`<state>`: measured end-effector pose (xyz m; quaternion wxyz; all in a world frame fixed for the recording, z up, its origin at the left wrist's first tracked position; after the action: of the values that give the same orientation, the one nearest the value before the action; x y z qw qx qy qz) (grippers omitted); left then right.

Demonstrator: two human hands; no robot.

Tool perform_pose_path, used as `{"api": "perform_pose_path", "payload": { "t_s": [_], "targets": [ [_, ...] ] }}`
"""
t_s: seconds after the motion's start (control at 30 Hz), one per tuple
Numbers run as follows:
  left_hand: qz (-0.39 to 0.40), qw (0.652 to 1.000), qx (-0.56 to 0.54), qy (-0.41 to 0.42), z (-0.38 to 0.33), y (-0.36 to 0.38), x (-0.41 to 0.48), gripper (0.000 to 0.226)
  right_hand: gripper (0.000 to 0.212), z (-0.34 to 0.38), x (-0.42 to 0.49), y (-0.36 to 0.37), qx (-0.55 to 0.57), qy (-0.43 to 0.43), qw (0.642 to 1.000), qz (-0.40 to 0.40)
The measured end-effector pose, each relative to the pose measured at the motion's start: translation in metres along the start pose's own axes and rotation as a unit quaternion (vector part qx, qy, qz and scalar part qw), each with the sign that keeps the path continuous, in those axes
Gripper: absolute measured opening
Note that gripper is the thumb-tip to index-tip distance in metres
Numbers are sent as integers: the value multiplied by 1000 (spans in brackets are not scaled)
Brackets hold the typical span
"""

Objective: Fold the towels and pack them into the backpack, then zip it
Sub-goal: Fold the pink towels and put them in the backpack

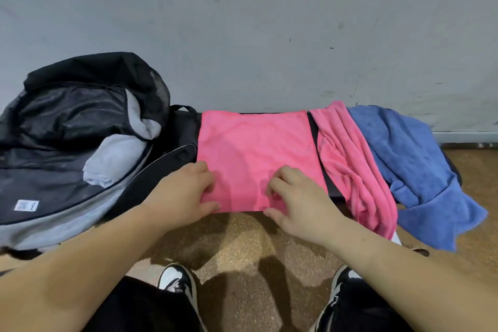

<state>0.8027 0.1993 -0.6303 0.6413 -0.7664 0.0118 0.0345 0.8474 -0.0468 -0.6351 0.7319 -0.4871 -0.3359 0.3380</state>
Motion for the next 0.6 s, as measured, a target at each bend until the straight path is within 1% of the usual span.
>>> {"api": "perform_pose_path", "payload": {
  "t_s": [0.07, 0.13, 0.2, 0.27, 0.37, 0.43, 0.47, 0.53, 0.6],
  "targets": [
    [3, 999, 40, 27, 10, 5, -10, 30, 41, 4, 11, 12, -39, -16, 999, 30],
    [-7, 995, 88, 47, 18, 12, -16, 34, 50, 7, 20, 21, -82, -16, 995, 48],
    [-29, 990, 124, 59, 26, 19, -19, 41, 55, 7, 27, 27, -117, -3, 992, 53],
    [-59, 987, 132, 73, 30, 20, -19, 43, 57, 8, 31, 29, -137, 3, 989, 48],
    [-91, 988, 68, 108, 32, 12, -20, 30, 64, 6, 32, 31, -143, -2, 989, 43],
    [-84, 990, 13, 115, 35, 7, -20, 22, 69, 4, 31, 33, -134, -11, 990, 48],
    [-72, 992, -8, 105, 37, 6, -20, 20, 70, 3, 29, 33, -132, -16, 990, 56],
    [-44, 996, -41, 68, 42, 5, -20, 30, 69, 2, 26, 35, -132, -24, 988, 73],
    [-20, 997, -72, 30, 44, 2, -20, 39, 60, 1, 25, 33, -124, -35, 989, 73]
  ]
}}
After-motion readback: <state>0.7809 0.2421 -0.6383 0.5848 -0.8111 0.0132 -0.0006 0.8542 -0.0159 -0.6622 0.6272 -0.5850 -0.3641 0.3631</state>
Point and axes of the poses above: each hand's wrist, its own x-axis towards the middle knuckle, its own y-axis out of the palm, z = x × y, the point moved 4 cm from there along x, towards the middle knuckle, and after that the axes turned 13 degrees about -y, right-handed, at the moved point
